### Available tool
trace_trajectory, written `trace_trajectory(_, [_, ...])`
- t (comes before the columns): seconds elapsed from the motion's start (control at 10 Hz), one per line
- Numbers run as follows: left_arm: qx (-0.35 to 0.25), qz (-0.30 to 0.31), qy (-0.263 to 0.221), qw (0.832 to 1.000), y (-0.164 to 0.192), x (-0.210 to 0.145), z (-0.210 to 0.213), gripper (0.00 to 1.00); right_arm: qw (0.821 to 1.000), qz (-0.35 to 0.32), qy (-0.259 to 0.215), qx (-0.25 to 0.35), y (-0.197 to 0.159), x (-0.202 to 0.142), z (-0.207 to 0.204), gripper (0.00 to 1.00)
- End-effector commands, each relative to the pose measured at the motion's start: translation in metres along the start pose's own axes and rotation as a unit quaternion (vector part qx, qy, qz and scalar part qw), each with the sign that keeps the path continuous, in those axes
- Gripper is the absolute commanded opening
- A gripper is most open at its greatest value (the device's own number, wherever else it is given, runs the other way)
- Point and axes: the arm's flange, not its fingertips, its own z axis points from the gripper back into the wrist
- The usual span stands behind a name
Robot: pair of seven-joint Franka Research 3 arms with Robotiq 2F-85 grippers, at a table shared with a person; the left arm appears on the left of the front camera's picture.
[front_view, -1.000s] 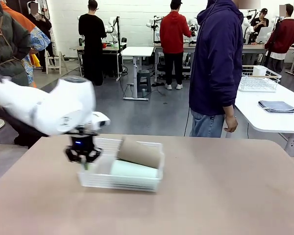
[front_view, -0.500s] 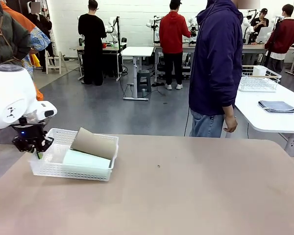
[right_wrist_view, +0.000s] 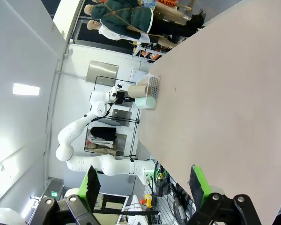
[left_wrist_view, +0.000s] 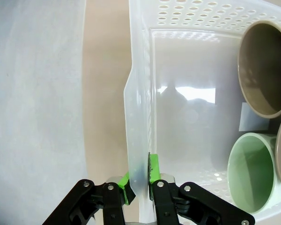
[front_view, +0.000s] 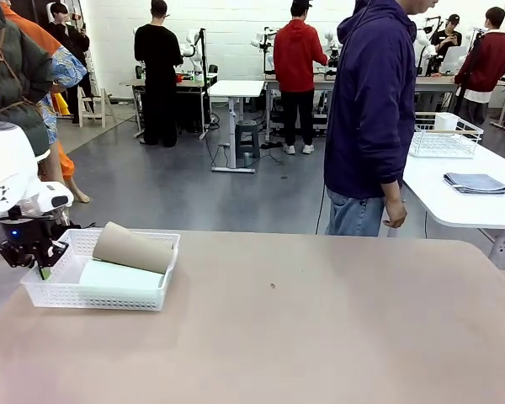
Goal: Clean and organize the cups into the basket.
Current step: Move the Organizing basket back to the left side of the table.
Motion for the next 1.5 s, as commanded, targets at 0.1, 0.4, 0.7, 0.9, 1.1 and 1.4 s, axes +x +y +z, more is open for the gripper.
trace_trajectory(0.1, [0.0, 0.0, 0.0, 1.0, 0.0, 0.0, 0.0, 0.06, 1.0, -0.002, 0.003, -0.003, 0.002, -0.001, -0.001, 1.0])
trace_trajectory(0.4, [0.0, 0.0, 0.0, 1.0, 0.0, 0.0, 0.0, 0.06, 1.0, -0.002, 0.003, -0.003, 0.002, -0.001, -0.001, 1.0])
trace_trajectory(0.7, [-0.013, -0.021, 0.004, 1.0, 0.001, 0.004, -0.002, 0.34, 1.0, -0.002, 0.003, -0.003, 0.002, -0.001, -0.001, 1.0])
trace_trajectory(0.9, [0.007, -0.033, -0.005, 0.999, 0.004, 0.0, 0.0, 0.94, 1.0, -0.002, 0.003, -0.003, 0.002, -0.001, -0.001, 1.0])
trace_trajectory(1.1, [0.018, -0.039, -0.008, 0.999, 0.005, -0.003, 0.003, 1.0, 1.0, -0.002, 0.003, -0.003, 0.002, -0.001, -0.001, 1.0])
trace_trajectory(1.4, [0.03, -0.042, -0.011, 0.999, 0.004, -0.002, 0.003, 1.0, 1.0, -0.002, 0.003, -0.003, 0.002, -0.001, -0.001, 1.0])
